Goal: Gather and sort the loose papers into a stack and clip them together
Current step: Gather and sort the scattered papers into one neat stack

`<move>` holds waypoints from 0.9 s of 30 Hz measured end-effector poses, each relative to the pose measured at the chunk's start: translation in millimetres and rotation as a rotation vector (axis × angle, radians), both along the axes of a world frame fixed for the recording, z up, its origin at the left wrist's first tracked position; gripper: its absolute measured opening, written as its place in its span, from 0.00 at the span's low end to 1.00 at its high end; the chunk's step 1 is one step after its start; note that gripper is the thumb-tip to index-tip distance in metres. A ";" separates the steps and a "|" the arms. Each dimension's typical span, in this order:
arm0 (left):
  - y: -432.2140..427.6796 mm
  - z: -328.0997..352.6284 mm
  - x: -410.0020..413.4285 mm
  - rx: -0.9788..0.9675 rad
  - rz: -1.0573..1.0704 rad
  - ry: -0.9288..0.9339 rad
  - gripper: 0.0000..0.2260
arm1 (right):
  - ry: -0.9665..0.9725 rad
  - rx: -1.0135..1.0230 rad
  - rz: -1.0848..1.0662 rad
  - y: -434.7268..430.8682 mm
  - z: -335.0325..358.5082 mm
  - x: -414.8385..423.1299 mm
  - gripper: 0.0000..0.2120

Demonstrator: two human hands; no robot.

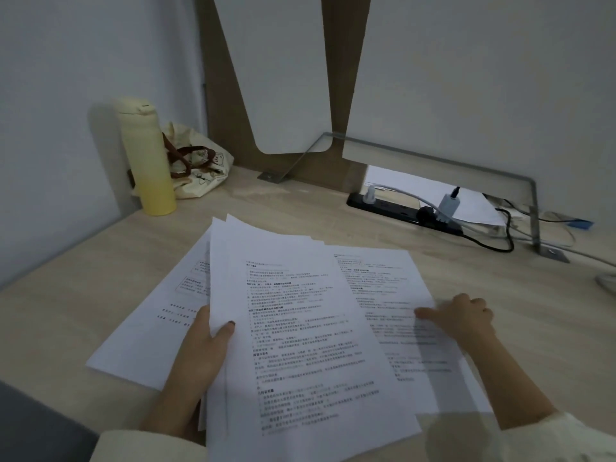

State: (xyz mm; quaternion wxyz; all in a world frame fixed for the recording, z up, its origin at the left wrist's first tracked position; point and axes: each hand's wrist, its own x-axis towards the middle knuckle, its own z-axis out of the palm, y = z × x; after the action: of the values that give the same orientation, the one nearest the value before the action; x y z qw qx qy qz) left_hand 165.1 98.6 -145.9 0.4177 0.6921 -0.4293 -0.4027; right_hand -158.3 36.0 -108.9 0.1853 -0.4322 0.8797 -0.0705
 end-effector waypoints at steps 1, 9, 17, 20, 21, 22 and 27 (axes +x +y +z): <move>0.7 0.3 -0.9 -0.009 -0.002 0.004 0.18 | -0.013 0.016 -0.022 -1.3 -2.0 -1.7 0.39; 12.4 31.9 8.8 -0.114 0.041 0.077 0.13 | -0.175 -0.020 0.030 -3.3 -3.4 1.0 0.14; -2.6 70.7 57.2 -0.168 0.069 -0.119 0.14 | -0.111 -0.644 0.116 24.2 29.9 6.6 0.09; -19.3 62.0 65.0 -0.106 0.003 -0.217 0.14 | -0.143 -0.869 0.183 32.2 69.7 14.7 0.06; -24.9 57.3 68.3 -0.083 -0.015 -0.262 0.13 | -0.197 -0.913 0.183 34.0 81.8 17.2 0.06; -29.5 53.0 71.7 -0.054 -0.031 -0.308 0.13 | -0.277 -0.938 0.168 34.7 90.9 20.2 0.06; -43.3 39.0 83.3 0.058 -0.053 -0.335 0.18 | -0.712 -0.738 0.108 25.5 75.6 58.2 0.07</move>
State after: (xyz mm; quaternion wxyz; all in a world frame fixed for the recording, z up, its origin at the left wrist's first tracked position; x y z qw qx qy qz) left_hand 248.4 55.2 -106.8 0.3094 0.7498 -0.4990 -0.3050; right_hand -100.1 61.5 -33.4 0.3116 -0.4630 0.6550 -0.5094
